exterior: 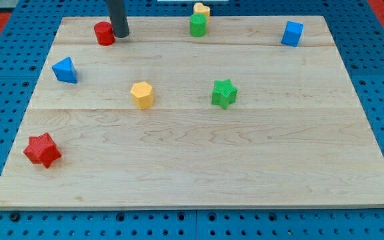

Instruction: Slightly push the red circle towards the blue triangle

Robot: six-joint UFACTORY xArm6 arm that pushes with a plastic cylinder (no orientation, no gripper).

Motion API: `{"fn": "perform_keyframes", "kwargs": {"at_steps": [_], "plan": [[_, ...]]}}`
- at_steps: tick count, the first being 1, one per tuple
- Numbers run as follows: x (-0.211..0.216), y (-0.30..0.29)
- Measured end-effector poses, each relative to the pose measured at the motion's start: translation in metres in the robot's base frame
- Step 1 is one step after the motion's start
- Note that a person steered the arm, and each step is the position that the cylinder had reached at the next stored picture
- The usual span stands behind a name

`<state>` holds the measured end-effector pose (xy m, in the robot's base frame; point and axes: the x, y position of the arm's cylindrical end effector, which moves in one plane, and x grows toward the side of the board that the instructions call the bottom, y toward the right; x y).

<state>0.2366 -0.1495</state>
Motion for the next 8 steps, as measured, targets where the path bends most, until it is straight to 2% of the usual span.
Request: {"fn": "perform_keyframes", "kwargs": {"at_steps": [1,4,8], "plan": [[-0.019,-0.009],[-0.023,-0.064],[-0.044,-0.051]]}}
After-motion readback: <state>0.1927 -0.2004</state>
